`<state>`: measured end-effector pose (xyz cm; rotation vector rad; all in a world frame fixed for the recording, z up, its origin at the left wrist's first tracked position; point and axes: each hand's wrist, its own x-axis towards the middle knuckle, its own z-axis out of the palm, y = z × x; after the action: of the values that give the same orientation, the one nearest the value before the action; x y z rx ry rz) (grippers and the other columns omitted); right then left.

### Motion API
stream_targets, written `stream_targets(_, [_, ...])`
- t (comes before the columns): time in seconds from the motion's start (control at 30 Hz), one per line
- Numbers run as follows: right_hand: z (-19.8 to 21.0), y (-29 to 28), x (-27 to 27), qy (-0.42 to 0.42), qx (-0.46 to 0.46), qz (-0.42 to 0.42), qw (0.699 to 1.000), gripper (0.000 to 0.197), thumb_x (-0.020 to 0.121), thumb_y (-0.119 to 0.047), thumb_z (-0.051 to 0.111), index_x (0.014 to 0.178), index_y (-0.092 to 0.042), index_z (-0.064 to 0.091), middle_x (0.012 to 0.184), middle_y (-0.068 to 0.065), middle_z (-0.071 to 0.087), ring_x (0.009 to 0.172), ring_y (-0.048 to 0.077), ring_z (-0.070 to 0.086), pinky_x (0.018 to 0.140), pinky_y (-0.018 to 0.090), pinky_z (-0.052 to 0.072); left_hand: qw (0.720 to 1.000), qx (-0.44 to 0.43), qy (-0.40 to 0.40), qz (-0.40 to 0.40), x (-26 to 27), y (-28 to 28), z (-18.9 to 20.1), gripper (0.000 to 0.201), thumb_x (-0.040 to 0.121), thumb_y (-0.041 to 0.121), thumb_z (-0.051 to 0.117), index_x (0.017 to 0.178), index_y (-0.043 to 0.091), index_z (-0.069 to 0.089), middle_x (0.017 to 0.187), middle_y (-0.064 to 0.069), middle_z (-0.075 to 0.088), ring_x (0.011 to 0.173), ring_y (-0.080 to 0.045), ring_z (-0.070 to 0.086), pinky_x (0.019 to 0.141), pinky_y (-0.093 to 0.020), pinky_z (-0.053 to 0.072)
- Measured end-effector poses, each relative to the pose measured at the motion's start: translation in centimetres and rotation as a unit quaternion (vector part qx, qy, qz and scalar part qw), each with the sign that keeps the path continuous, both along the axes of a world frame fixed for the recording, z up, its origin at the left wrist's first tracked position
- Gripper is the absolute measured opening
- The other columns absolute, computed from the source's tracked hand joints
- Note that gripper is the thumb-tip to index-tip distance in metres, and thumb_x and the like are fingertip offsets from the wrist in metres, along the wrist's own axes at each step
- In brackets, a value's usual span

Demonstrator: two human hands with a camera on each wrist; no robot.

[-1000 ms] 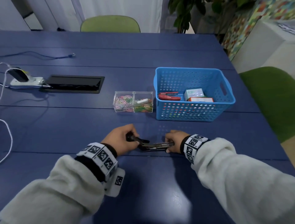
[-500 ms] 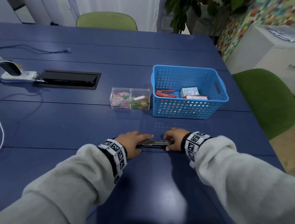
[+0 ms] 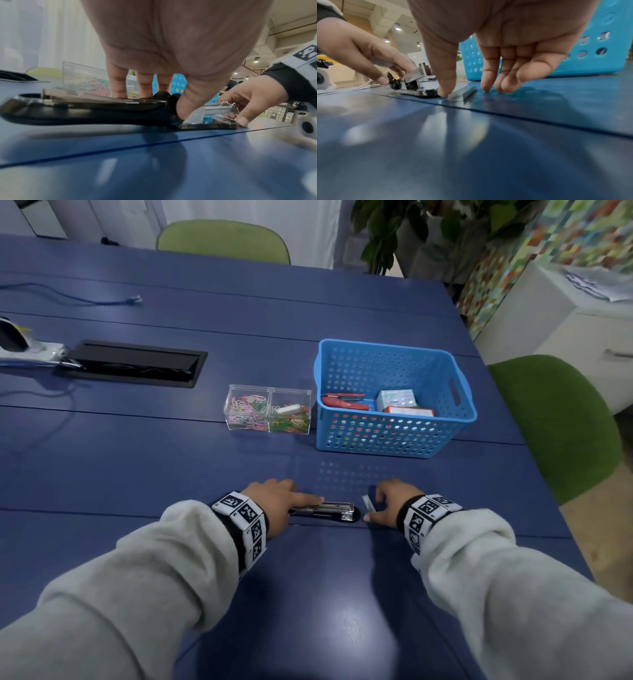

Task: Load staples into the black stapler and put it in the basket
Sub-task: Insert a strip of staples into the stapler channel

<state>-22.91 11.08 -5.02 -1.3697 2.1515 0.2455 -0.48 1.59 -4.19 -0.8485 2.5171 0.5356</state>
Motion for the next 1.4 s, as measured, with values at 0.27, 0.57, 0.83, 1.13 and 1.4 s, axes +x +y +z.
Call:
stream_targets(0.27, [0.5, 0.0, 0.2, 0.020, 0.011, 0.010, 1.000, 0.025, 0.073, -0.031, 0.062, 0.086, -0.009, 0.063, 0.096, 0.010, 0.065, 0.084, 0.028, 0.060, 0.069, 0.028, 0.046, 1.000, 0.010, 0.006, 0.017, 0.1, 0.0, -0.2, 0.067, 0.088, 0.012, 0.037, 0.135, 0.058, 0.022, 0.134, -0.001, 0.044, 0.122, -0.027, 0.043, 0.101, -0.041, 0.039])
stream_targets(0.57, [1.6, 0.5, 0.3, -0.182, -0.189, -0.108, 0.959, 0.023, 0.071, -0.012, 0.067, 0.061, -0.030, 0.056, 0.060, -0.010, 0.052, 0.055, 0.007, 0.047, 0.061, 0.020, 0.044, 0.999, 0.017, 0.017, 0.024, 0.1, -0.1, -0.1, 0.066, 0.088, 0.012, 0.038, 0.134, 0.057, 0.025, 0.134, 0.000, 0.045, 0.122, -0.027, 0.044, 0.101, -0.041, 0.041])
stream_targets(0.83, [1.2, 0.5, 1.0, -0.210, -0.205, -0.108, 0.950, 0.026, 0.073, -0.016, 0.070, 0.058, -0.033, 0.059, 0.057, -0.013, 0.056, 0.050, 0.002, 0.049, 0.054, 0.012, 0.040, 0.999, 0.027, 0.025, 0.028, 0.2, -0.3, -0.2, 0.060, 0.088, 0.019, 0.045, 0.135, 0.053, 0.031, 0.135, 0.000, 0.045, 0.124, -0.026, 0.044, 0.101, -0.041, 0.040])
stream_targets(1.13, [1.4, -0.5, 2.2, -0.251, -0.216, -0.092, 0.939, 0.025, 0.075, -0.014, 0.070, 0.062, -0.032, 0.059, 0.056, -0.012, 0.055, 0.041, -0.007, 0.050, 0.052, 0.008, 0.040, 0.989, 0.066, 0.117, 0.066, -2.1, 0.0, 0.9, 0.053, 0.082, 0.044, 0.061, 0.131, 0.032, 0.046, 0.131, 0.000, 0.052, 0.122, -0.021, 0.049, 0.105, -0.041, 0.041])
stream_targets(1.4, [0.9, -1.5, 3.1, -0.336, -0.250, -0.134, 0.898, 0.030, 0.074, -0.007, 0.073, 0.061, -0.030, 0.059, 0.061, -0.007, 0.057, 0.042, -0.004, 0.050, 0.051, 0.004, 0.043, 0.960, 0.135, 0.200, 0.139, -2.5, 0.6, 0.8, 0.027, 0.084, 0.032, 0.064, 0.109, 0.023, 0.063, 0.109, -0.003, 0.067, 0.100, -0.020, 0.062, 0.095, -0.038, 0.050])
